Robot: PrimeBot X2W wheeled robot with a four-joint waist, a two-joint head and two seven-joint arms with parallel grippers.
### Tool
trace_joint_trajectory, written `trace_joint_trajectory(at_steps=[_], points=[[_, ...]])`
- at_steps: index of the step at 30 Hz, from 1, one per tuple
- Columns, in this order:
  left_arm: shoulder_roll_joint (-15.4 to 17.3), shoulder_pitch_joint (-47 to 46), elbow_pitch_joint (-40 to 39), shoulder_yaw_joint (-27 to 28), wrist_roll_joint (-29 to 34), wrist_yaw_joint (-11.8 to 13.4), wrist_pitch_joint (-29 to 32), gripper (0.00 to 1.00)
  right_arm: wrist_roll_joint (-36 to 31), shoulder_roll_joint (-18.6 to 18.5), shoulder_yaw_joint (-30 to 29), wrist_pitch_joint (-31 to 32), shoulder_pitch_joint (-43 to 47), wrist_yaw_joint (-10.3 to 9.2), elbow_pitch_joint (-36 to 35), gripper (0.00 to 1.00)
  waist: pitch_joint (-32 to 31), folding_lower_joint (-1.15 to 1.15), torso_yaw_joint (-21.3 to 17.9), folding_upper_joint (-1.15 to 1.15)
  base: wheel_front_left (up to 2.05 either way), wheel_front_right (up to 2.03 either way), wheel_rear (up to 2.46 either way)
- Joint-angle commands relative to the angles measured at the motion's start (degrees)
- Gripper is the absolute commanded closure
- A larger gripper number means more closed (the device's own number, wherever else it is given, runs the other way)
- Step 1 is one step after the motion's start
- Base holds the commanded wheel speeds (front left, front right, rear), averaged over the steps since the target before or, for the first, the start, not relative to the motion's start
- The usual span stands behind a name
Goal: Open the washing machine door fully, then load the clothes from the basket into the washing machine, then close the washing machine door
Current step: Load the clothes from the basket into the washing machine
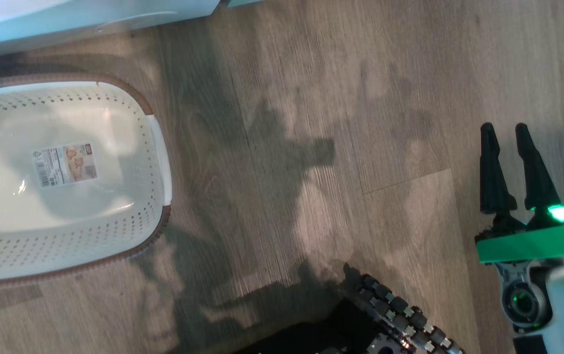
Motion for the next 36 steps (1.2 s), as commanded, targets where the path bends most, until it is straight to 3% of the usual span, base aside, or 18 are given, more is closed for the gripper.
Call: trace_joint_trajectory(at_steps=[1, 7, 8, 9, 11, 28, 36], points=[[2.31, -0.09, -0.42, 0.85, -0.56, -0.30, 0.16, 1.00, 0.63, -0.79, 0.96, -0.53, -0.12, -0.16, -1.13, 0.00, 0.21, 0.00, 0.17, 0.00, 0.00, 0.00, 0.00], [1.55, -0.83, 4.98, -0.33, -2.61, -2.65, 4.59, 1.00, 0.59, -0.79, 0.99, -0.53, -1.00, -0.16, -0.70, 0.00, 0.64, 0.00, 0.37, 0.00, 0.00, 0.00, 0.00], [1.26, -0.68, 5.26, -0.25, -2.92, -2.60, 4.46, 0.90, 0.56, -0.79, 0.93, -0.53, -1.12, -0.16, -0.64, 0.00, 0.63, 0.00, 0.45, 0.00, 0.00, 0.00, 0.00], [0.98, -0.69, 5.75, -0.03, -3.39, -2.53, 4.80, 0.90, 0.57, -0.79, 0.96, -0.53, -1.21, -0.16, -0.58, 0.00, 0.61, 0.00, 0.46, 0.00, 0.00, 0.00, 0.00], [0.69, -1.00, 6.45, -0.07, -3.76, -2.53, 5.50, 0.00, 0.60, -0.79, 1.00, -0.53, -1.31, -0.16, -0.54, 0.00, 0.59, 0.00, 0.49, 0.00, 0.00, 0.00, 0.00], [-0.96, -0.82, 7.05, -2.74, -4.11, -3.22, 3.91, 0.00, -0.19, -0.78, -0.33, -0.53, -1.70, -0.16, -0.57, 0.00, -0.45, 0.00, 3.01, 0.00, 0.00, 0.00, 0.00], [-2.85, 6.15, 1.99, -2.39, -5.83, -0.92, 2.12, 0.00, -1.31, -0.78, -1.51, -0.53, -1.33, -0.16, -0.36, 0.00, -2.36, 0.00, 5.46, 0.00, 0.00, 0.00, 0.00]])
